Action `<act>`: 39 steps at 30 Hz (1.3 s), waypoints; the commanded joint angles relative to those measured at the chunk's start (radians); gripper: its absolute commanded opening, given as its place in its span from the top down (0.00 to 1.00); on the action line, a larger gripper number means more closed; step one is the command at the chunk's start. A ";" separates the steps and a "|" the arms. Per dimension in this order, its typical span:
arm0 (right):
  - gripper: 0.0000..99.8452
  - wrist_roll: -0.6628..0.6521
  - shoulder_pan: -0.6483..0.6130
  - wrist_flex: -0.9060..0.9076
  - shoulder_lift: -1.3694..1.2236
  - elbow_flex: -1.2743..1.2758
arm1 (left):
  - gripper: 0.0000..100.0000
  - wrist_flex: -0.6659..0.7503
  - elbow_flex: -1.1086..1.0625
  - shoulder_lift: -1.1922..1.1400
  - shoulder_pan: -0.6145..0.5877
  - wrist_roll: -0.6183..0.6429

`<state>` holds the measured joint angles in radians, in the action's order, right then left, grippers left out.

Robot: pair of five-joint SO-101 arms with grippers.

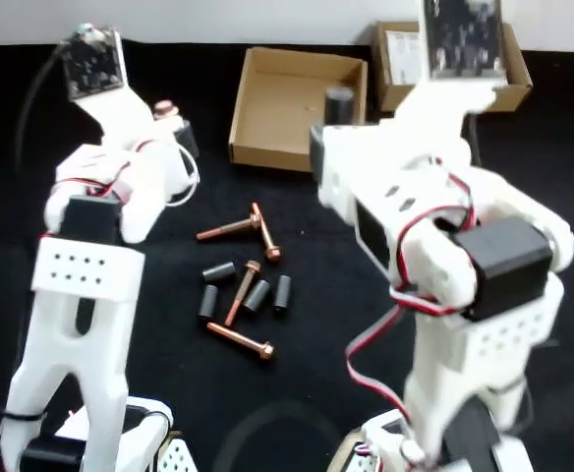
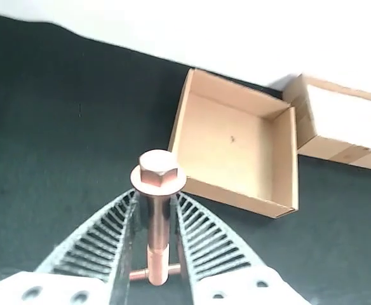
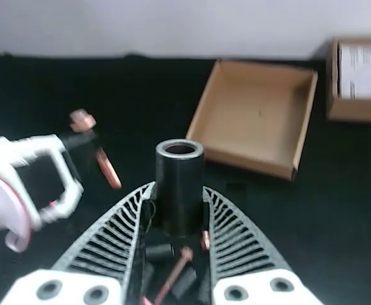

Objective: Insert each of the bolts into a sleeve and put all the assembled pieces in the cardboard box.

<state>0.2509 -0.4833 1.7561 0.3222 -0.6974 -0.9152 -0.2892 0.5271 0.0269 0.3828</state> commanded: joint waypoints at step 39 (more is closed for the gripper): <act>0.99 -0.144 -0.008 -1.593 1.038 2.104 | 0.99 0.644 -0.651 0.460 0.271 0.000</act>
<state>0.1143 -0.4849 0.2723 1.3303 1.3740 -0.4304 -0.9076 1.0180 0.2816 0.3813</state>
